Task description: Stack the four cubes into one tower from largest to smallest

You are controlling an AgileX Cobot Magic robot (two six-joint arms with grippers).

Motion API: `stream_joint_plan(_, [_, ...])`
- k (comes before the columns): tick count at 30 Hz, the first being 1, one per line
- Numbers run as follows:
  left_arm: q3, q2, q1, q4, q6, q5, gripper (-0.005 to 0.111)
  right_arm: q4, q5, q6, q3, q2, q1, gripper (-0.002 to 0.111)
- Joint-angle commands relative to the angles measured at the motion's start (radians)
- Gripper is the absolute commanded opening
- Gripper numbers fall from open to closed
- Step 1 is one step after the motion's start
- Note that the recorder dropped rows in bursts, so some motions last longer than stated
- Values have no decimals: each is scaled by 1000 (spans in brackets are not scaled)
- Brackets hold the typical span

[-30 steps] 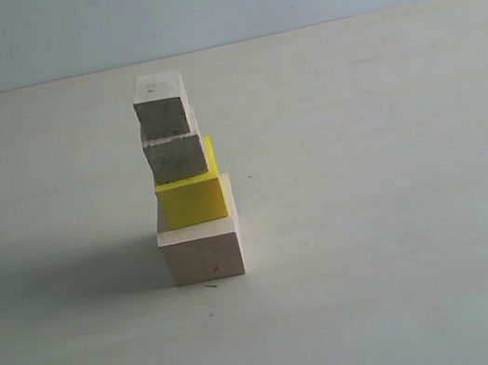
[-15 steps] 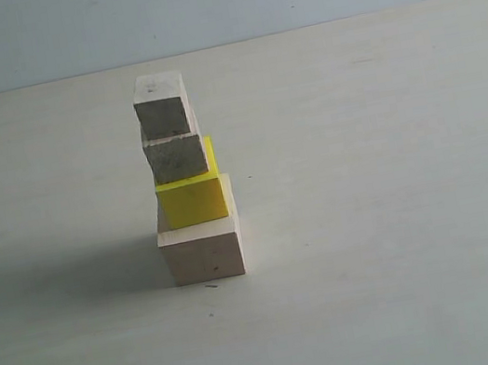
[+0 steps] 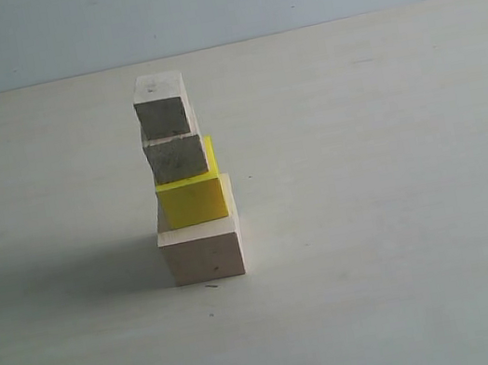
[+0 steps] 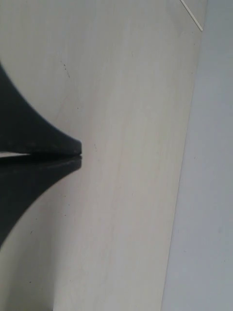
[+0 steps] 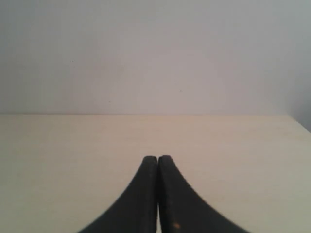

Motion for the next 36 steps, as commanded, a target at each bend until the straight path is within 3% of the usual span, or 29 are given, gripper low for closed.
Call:
stream_joint_plan(1, [3,-6,-5,1,5,-15,0,-20,6,29,63,-46,-5,0])
stream_joint_plan(36, [3,-6,-5,1,5,-15,0,-19,62,28,116,-46,-5,0])
